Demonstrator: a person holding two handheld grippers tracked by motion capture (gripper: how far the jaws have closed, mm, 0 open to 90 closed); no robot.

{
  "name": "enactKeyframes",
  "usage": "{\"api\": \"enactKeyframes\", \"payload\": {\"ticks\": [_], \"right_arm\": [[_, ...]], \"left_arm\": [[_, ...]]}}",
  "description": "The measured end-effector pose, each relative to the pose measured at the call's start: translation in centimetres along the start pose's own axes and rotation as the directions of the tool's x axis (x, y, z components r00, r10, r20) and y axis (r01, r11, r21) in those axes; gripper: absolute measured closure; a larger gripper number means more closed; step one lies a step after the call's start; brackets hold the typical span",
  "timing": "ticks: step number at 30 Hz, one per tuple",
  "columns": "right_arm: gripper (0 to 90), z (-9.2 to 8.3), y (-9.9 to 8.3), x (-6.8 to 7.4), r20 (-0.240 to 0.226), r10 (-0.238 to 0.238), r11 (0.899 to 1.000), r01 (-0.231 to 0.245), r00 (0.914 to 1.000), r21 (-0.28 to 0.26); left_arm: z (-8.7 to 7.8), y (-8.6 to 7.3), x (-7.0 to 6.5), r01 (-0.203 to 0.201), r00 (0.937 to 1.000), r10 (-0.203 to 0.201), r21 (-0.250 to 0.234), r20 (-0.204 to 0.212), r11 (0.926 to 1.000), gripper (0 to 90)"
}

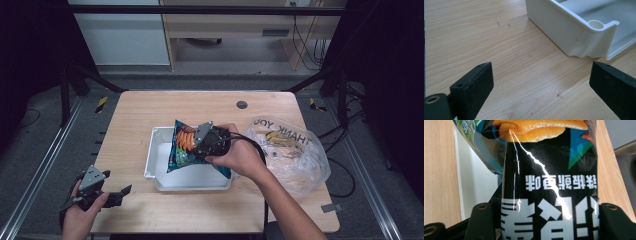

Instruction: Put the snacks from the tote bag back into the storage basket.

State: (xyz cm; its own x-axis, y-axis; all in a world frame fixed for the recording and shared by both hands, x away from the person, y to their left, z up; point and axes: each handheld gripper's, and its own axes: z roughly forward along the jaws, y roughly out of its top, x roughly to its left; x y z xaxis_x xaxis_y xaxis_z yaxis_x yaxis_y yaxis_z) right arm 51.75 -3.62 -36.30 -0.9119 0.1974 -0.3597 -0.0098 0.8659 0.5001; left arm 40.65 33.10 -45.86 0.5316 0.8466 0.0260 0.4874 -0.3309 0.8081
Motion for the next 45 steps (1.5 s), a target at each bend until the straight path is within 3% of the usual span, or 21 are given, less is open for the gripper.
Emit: {"api": "enactKeyframes", "payload": {"ticks": [17,36,45], "right_arm": [[41.6,1.1,-0.2,0.4,-0.026,-0.006,1.000,0.007,0.9996,0.017],[41.7,3.7,0.1,0.3,-0.068,-0.019,0.999,0.021,0.9975,0.035],[41.7,3.7,0.0,-0.1,-0.069,-0.012,0.999,0.015,0.9975,0.040]], "left_arm": [[0.0,0.0,0.0,-0.002,1.0000,0.002,0.000,-0.002,1.0000,4.8],[0.1,0.0,0.0,0.000,1.0000,0.000,0.001,0.006,1.0000,4.8],[0.2,0.0,0.0,0.007,0.9999,-0.007,-0.001,0.010,1.0000,4.8]]}}
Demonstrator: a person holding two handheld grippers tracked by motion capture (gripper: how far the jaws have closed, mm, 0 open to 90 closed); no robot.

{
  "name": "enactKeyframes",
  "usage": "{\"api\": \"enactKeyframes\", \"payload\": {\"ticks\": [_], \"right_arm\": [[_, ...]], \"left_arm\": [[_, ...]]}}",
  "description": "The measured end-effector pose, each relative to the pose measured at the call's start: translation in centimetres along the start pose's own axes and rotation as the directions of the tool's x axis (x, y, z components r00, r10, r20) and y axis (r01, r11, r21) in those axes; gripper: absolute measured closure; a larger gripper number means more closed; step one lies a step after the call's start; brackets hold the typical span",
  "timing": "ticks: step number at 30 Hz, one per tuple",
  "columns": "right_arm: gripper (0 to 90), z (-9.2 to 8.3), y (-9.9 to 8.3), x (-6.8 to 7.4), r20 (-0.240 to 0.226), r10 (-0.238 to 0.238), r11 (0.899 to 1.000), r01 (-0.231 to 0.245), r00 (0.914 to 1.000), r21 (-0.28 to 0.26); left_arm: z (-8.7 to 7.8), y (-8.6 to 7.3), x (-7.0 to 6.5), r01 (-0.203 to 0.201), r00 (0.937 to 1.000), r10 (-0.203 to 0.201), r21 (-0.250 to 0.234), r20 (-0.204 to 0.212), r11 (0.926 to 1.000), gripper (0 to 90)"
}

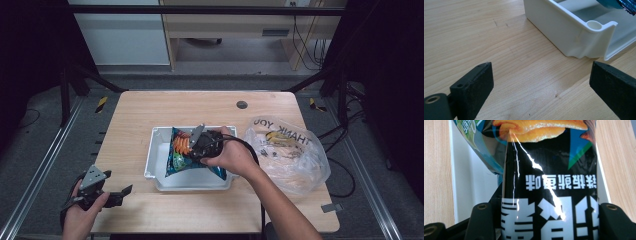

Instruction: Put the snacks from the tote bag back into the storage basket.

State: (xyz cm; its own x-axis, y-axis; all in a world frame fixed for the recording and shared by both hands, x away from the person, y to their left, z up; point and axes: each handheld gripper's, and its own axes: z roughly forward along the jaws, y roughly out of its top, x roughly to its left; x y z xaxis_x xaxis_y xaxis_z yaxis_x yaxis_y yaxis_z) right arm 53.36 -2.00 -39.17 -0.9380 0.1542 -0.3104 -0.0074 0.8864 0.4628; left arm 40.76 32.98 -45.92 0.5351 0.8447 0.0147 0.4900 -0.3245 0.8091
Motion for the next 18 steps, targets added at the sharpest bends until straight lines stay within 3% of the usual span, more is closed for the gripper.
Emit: {"api": "enactKeyframes", "payload": {"ticks": [18], "right_arm": [[41.7,1.4,0.1,0.1,-0.027,-0.008,1.000,0.009,0.9996,0.015]], "left_arm": [[0.0,0.0,0.0,0.001,1.0000,-0.001,-0.002,0.006,1.0000,4.9]]}}
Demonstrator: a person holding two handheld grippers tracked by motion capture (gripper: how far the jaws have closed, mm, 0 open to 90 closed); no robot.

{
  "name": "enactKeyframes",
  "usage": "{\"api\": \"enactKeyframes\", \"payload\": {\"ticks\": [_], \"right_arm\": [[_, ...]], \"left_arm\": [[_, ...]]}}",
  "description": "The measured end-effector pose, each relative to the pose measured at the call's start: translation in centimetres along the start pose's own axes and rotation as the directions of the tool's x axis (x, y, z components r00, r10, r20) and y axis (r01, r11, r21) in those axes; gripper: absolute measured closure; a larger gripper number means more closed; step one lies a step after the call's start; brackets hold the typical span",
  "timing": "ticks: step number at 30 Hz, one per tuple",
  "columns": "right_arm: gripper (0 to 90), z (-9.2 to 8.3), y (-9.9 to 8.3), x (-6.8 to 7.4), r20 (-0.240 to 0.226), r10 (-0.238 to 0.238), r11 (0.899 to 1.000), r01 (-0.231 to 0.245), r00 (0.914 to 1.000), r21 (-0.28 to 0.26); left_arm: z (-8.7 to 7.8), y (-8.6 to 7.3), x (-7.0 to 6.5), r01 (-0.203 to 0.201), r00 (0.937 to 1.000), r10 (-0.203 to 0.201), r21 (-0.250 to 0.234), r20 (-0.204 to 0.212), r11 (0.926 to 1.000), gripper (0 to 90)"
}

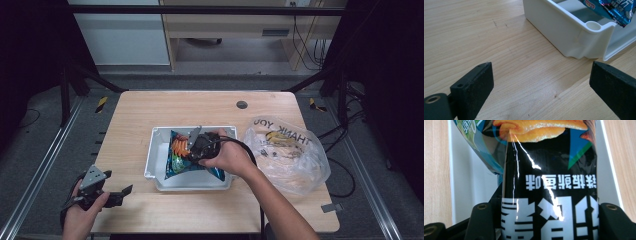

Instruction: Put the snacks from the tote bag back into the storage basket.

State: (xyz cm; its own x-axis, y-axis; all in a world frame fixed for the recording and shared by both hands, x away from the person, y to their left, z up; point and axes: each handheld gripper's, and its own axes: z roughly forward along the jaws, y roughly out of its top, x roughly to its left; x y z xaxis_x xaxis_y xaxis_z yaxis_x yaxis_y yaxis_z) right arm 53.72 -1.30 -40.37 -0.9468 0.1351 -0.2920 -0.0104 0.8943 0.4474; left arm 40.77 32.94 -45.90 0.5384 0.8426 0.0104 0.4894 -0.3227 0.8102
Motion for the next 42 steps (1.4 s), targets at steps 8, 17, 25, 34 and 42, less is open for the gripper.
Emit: {"api": "enactKeyframes", "payload": {"ticks": [8,17,25,34,42], "right_arm": [[41.7,0.9,-0.3,-0.1,-0.009,0.005,1.000,-0.005,0.9999,0.008],[41.7,1.6,-0.7,-0.1,-0.022,0.018,1.000,-0.018,0.9996,0.020],[41.7,2.0,-1.0,-0.1,-0.026,0.033,0.999,-0.033,0.9991,0.020],[41.4,2.1,-1.1,-0.1,-0.021,0.037,0.999,-0.036,0.9991,0.012],[40.8,2.1,-1.1,0.1,-0.013,0.038,0.999,-0.037,0.9992,0.018]], "left_arm": [[0.0,0.0,0.1,0.007,1.0000,-0.007,-0.004,-0.001,1.0000,4.9],[0.0,0.0,0.1,-0.002,1.0000,0.002,-0.002,0.001,1.0000,5.0],[-0.1,0.0,0.1,0.005,1.0000,-0.005,-0.007,-0.001,1.0000,5.0],[-0.1,0.0,0.1,0.004,1.0000,-0.004,-0.007,-0.001,1.0000,5.1],[-0.1,0.0,0.1,0.004,1.0000,-0.004,-0.008,-0.002,1.0000,5.1]]}}
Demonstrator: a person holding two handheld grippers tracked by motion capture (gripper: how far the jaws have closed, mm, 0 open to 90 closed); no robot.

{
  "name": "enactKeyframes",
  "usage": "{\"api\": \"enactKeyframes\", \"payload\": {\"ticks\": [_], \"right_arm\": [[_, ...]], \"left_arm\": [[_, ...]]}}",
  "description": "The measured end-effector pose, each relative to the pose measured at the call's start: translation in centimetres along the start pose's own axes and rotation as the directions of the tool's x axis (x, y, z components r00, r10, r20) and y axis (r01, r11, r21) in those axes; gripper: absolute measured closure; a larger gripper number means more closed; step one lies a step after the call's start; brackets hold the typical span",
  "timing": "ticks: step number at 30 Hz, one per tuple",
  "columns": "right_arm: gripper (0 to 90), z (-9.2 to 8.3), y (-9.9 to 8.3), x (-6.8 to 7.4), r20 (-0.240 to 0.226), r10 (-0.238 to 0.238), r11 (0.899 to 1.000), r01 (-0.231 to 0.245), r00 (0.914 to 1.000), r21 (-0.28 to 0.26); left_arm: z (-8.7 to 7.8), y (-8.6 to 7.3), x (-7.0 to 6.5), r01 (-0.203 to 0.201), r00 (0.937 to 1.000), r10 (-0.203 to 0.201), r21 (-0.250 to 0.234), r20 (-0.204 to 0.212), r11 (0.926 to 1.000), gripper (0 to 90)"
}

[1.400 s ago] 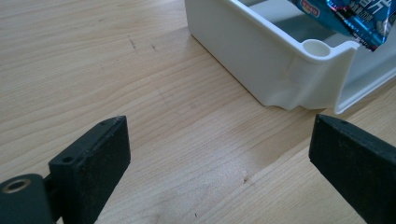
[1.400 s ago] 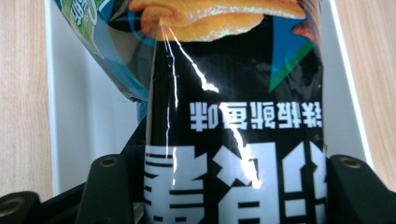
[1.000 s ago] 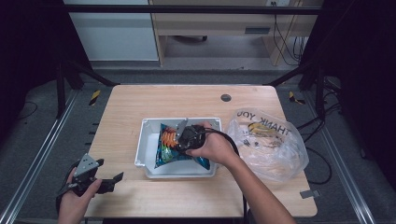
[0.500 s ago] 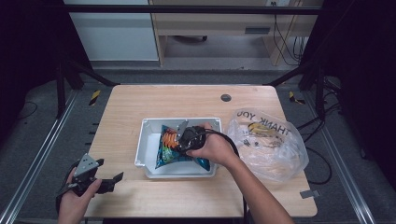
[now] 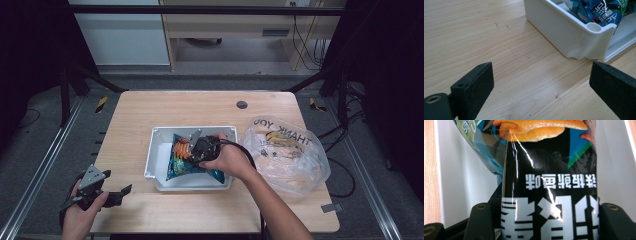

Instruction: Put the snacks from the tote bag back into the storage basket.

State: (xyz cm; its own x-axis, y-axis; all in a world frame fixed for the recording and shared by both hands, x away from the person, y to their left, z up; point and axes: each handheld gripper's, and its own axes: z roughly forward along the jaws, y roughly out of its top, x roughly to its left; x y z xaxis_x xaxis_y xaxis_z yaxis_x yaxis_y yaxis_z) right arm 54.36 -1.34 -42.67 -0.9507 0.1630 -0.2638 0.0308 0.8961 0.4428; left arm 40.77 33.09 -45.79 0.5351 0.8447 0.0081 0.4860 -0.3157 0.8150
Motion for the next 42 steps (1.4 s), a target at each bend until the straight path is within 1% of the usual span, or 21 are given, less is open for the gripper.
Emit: {"api": "enactKeyframes", "payload": {"ticks": [7,9,16,21,24,26,31,37,42], "right_arm": [[40.0,0.08,0.14,0.02,-0.001,0.000,1.000,0.000,1.0000,0.008],[40.0,0.09,0.22,0.07,0.002,-0.006,1.000,0.006,1.0000,0.011],[39.3,0.19,0.31,0.19,0.005,-0.003,1.000,0.003,1.0000,0.017],[39.0,0.20,0.40,0.23,0.008,-0.006,1.000,0.005,1.0000,0.024],[38.7,0.24,0.47,0.30,0.011,-0.008,1.000,0.008,0.9999,0.028],[38.6,0.25,0.52,0.37,0.013,-0.007,1.000,0.006,0.9999,0.029],[38.2,0.27,0.57,0.38,0.012,-0.005,0.999,0.005,0.9999,0.036],[37.9,0.29,0.63,0.40,0.013,-0.003,0.999,0.003,0.9999,0.037],[37.4,0.28,0.67,0.40,0.015,-0.007,0.999,0.006,0.9999,0.037]], "left_arm": [[-0.09,0.00,0.10,-0.004,1.0000,0.004,0.000,-0.005,1.0000,5.1],[-0.12,-0.01,0.11,-0.001,1.0000,0.001,-0.002,-0.006,1.0000,5.1],[-0.13,-0.02,0.15,0.001,1.0000,-0.001,-0.002,-0.008,1.0000,5.1],[-0.09,0.02,0.01,-0.010,0.9999,0.010,0.004,-0.006,0.9999,5.1],[-0.09,0.03,-0.08,-0.006,1.0000,0.006,0.001,-0.006,1.0000,5.1],[-0.13,0.03,-0.01,-0.011,0.9999,0.011,0.003,-0.006,0.9999,5.1],[-0.13,0.00,0.09,-0.005,1.0000,0.005,0.000,-0.008,1.0000,5.2],[-0.18,0.01,0.14,-0.011,0.9999,0.011,0.003,-0.009,0.9999,5.2],[-0.20,0.00,0.16,-0.008,0.9999,0.008,0.001,-0.009,1.0000,5.1]]}}
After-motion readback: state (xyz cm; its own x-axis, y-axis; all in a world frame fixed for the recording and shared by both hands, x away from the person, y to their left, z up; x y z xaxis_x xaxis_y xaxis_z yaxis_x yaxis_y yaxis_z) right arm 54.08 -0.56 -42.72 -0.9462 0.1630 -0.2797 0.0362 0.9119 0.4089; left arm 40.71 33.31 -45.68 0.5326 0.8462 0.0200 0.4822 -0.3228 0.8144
